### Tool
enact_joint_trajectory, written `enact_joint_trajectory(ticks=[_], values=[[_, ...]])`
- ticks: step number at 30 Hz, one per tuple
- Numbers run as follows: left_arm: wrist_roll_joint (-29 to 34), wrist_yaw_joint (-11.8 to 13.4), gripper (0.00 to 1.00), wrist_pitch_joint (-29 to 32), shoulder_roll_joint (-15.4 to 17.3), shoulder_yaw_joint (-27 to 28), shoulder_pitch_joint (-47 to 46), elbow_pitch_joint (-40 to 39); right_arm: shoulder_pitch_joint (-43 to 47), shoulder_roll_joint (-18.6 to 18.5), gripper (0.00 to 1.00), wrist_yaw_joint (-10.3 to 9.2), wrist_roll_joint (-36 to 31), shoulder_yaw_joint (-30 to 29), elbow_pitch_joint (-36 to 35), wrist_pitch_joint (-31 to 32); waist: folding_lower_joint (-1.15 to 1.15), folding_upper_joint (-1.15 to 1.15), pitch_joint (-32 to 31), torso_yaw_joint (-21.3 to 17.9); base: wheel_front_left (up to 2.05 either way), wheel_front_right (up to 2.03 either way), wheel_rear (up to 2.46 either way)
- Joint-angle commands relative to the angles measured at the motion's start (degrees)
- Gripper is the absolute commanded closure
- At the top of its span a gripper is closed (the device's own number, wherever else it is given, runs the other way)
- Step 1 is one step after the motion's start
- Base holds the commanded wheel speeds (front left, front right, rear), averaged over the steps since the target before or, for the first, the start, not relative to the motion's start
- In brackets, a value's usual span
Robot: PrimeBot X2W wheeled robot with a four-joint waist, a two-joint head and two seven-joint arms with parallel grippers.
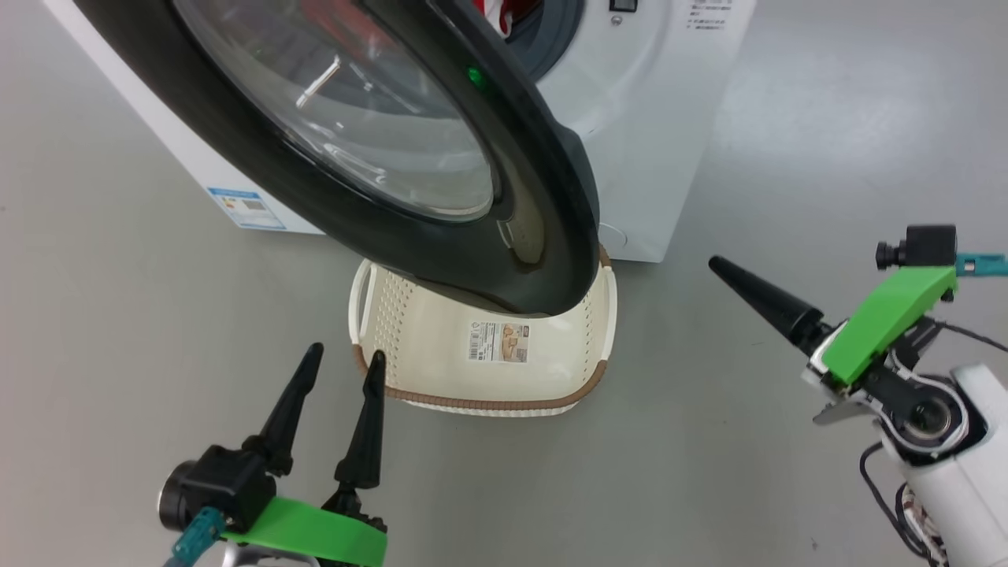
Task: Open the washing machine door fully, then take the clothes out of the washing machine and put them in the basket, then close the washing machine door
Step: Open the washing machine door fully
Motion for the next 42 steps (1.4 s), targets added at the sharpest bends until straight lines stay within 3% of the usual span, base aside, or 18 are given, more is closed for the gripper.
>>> enact_joint_trajectory(ticks=[1,11,30,33,42], values=[[0.4,-0.5,0.0,-0.5,0.6,2.1,0.6,-1.0,1.0,-0.8,0.0,0.43,-0.6,0.5,-1.8,-0.6,0.0,0.0,-0.5,-0.6,0.0,0.0,0.0],[1.0,-0.7,0.0,-0.5,0.6,3.3,2.2,-1.1,7.8,-2.0,0.0,0.43,-2.6,2.3,-1.8,-9.1,0.0,0.0,-2.0,-2.5,0.0,0.0,0.0],[1.8,-1.0,0.0,-0.5,0.6,4.6,3.6,-0.7,9.2,-7.3,0.0,0.43,-20.2,16.5,3.9,-36.5,0.0,0.0,-3.4,-4.7,0.0,0.0,0.0],[1.8,-0.9,0.0,-0.5,0.6,4.8,3.7,-0.7,9.1,-6.8,0.0,0.43,-23.3,15.6,4.1,-37.7,0.0,0.0,-3.5,-4.9,0.0,0.0,0.0],[1.8,-0.8,0.0,-0.5,0.6,5.0,3.8,-0.7,14.7,-0.9,0.0,0.43,-39.8,2.1,-3.1,-37.8,0.0,0.0,-3.7,-5.1,0.0,0.0,0.0]])
